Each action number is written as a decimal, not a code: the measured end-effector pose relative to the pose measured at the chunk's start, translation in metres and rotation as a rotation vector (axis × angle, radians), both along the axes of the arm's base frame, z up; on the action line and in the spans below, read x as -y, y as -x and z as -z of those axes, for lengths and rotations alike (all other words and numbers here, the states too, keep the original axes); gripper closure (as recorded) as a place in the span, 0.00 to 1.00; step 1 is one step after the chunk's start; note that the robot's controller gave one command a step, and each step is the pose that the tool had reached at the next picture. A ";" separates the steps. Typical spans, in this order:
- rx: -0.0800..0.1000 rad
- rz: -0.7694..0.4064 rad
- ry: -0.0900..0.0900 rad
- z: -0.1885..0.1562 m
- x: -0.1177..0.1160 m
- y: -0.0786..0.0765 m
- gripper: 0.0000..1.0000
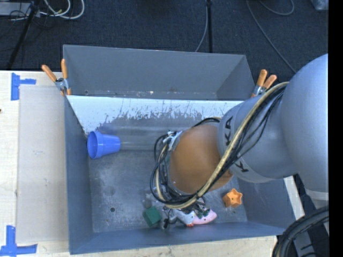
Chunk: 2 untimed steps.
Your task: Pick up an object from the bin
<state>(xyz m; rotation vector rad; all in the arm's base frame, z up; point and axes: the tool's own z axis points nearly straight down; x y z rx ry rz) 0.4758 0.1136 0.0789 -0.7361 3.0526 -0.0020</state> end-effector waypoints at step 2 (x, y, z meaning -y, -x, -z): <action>-0.002 -0.064 0.000 -0.114 -0.002 -0.008 1.00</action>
Offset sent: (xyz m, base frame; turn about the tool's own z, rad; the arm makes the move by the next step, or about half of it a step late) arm 0.0074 0.0016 0.1150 -0.0678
